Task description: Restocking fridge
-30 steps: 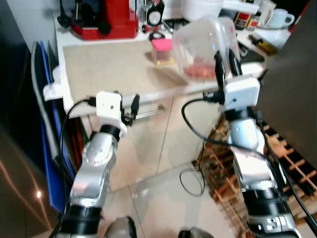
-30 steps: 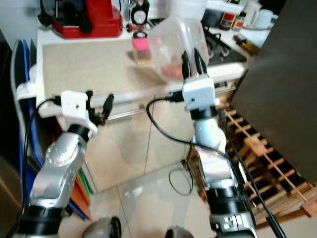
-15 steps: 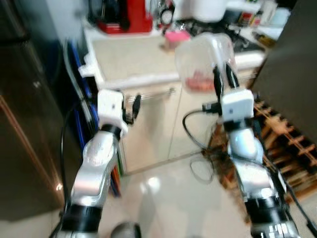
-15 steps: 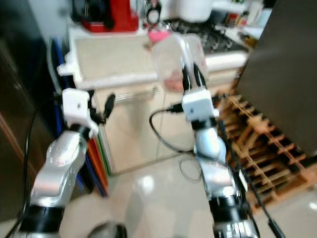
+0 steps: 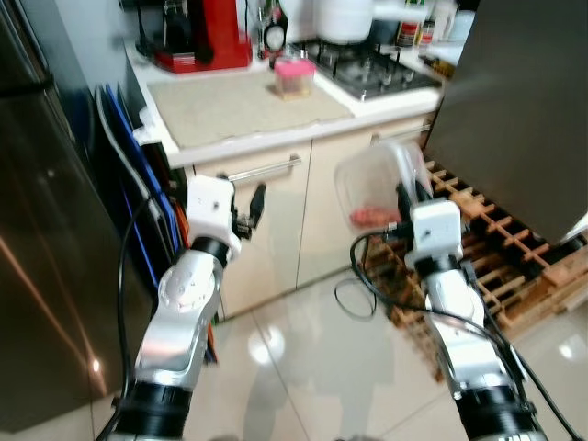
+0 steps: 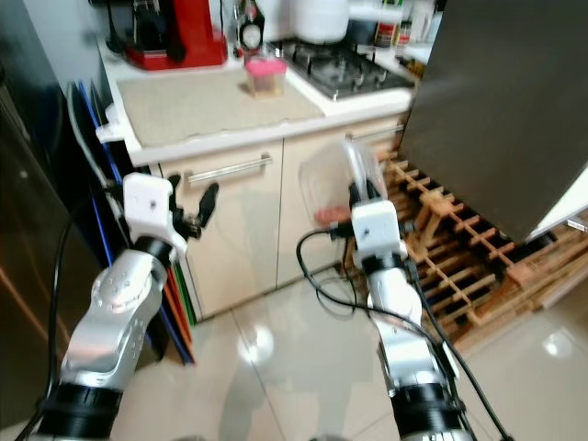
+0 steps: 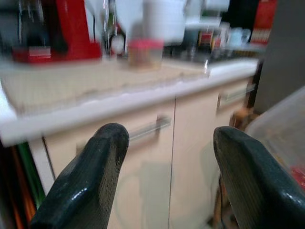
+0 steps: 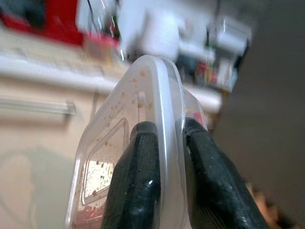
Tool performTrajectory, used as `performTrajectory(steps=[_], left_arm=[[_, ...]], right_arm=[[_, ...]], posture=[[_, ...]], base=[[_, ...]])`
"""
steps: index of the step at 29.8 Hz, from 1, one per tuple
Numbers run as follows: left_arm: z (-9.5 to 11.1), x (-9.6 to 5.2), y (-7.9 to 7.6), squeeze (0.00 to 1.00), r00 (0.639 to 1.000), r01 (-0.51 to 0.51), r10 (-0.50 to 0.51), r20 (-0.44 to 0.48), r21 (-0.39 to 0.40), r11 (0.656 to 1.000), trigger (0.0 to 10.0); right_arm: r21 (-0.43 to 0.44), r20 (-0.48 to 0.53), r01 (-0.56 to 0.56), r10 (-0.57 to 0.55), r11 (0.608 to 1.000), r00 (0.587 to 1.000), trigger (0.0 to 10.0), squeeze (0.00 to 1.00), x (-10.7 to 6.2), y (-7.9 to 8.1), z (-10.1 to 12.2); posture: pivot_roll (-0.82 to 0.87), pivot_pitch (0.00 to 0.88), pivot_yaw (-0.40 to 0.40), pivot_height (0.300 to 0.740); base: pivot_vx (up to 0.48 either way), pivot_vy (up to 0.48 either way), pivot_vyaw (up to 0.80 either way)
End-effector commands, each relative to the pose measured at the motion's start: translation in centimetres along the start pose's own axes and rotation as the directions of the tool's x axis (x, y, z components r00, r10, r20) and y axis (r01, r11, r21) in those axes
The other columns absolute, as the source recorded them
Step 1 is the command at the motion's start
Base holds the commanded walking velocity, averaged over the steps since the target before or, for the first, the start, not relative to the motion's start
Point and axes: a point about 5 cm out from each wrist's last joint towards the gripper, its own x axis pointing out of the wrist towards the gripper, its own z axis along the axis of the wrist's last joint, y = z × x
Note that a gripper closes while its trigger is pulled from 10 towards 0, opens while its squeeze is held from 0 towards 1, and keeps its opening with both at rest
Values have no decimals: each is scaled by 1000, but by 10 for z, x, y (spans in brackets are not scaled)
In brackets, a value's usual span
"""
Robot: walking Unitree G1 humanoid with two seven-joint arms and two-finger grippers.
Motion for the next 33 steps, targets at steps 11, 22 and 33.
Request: performTrajectory(steps=[11,22,33], left_arm=[[-46,-42,37,0,988,-77,75,-133,-17,997,10000],[-36,-46,19,0,997,15,-20,-71,-81,997,10000],[-30,-33,15,0,998,-5,2,-67,-46,999,10000]], right_arm=[[171,-113,39,-20,985,993,0,82,-41,-25,-16],[328,-169,-91,153,940,974,0,200,-62,-13,-20],[327,-168,-62,122,943,978,0,196,-43,-11,-18]], posture=[[6,12,-24,740],[-3,11,-25,740],[-8,9,-29,740]], base=[[0,0,0],[0,0,0],[0,0,0]])
